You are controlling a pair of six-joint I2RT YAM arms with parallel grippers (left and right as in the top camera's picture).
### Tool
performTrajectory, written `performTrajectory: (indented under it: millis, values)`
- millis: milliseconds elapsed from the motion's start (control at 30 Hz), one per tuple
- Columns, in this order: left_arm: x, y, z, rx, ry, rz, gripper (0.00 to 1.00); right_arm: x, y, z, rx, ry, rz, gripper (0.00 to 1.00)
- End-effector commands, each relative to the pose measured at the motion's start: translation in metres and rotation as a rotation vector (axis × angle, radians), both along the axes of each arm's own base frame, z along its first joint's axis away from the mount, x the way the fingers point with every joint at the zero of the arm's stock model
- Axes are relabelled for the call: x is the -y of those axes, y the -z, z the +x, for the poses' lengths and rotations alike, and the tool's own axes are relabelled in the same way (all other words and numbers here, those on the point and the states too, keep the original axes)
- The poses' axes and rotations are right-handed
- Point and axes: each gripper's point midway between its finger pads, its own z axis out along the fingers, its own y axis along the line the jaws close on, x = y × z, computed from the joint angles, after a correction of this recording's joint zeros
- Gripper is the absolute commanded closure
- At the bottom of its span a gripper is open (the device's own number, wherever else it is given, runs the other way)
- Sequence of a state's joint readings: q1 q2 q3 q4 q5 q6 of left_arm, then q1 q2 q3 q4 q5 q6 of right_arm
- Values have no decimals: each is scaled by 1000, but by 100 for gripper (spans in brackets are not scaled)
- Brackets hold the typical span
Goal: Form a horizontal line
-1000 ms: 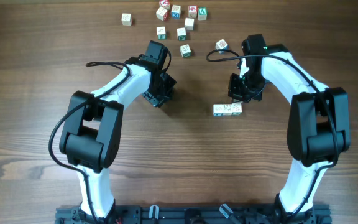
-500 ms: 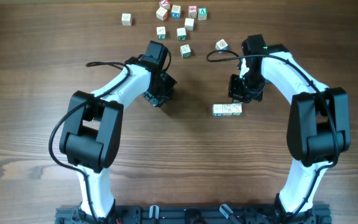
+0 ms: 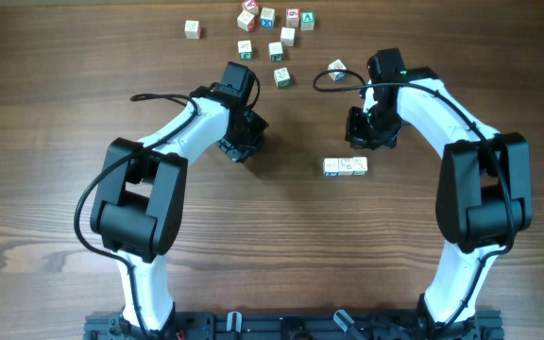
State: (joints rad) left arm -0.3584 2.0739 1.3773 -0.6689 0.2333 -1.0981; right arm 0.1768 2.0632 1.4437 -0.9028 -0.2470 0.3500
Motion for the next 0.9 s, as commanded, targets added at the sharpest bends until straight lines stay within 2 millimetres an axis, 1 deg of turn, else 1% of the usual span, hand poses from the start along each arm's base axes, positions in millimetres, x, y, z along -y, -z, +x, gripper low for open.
performTrajectory:
  millis: [0, 100, 200, 267, 333, 400, 467, 500, 533, 600, 633, 667, 733, 767, 800, 833, 867]
  values:
    - [-11, 28, -13, -54, -12, 68, 96, -3, 1, 6, 12, -10, 6, 96]
    - [-11, 28, -13, -54, -12, 68, 96, -2, 1, 20, 70, -8, -2, 96]
    - [-11, 28, -13, -53, -12, 69, 96, -3, -3, 41, 162, -7, -3, 96]
    - [-13, 25, -11, -39, -12, 77, 96, 4, -15, 57, 237, 2, -25, 96]
    - [-23, 13, -5, 3, -14, 130, 96, 11, -36, 66, 292, 5, -37, 96]
    - [-38, -16, 3, 78, -7, 216, 96, 18, -74, 74, 373, 8, -41, 95]
    - [-52, -52, 5, 150, -13, 291, 96, 23, -112, 76, 461, 10, -38, 96]
    - [-58, -72, 5, 190, -24, 323, 96, 25, -132, 75, 506, 15, -36, 95]
    - [-63, -88, 4, 224, -33, 344, 96, 26, -148, 73, 540, 18, -33, 95]
    - [-73, -129, -2, 315, -52, 386, 96, 30, -189, 65, 628, 32, -40, 95]
    - [-77, -155, -8, 370, -62, 405, 96, 33, -213, 57, 677, 44, -44, 95]
    - [-80, -175, -15, 415, -67, 414, 96, 37, -232, 48, 711, 62, -46, 95]
    - [-81, -212, -32, 504, -69, 424, 96, 44, -262, 28, 758, 112, -51, 95]
    - [-81, -225, -39, 536, -67, 424, 96, 47, -272, 19, 772, 123, -55, 95]
    - [-79, -245, -51, 589, -58, 423, 96, 50, -286, 3, 791, 127, -55, 95]
    - [-77, -259, -61, 633, -47, 421, 96, 52, -296, -11, 803, 128, -53, 96]
    - [-75, -269, -70, 663, -36, 420, 96, 54, -303, -21, 812, 130, -55, 95]
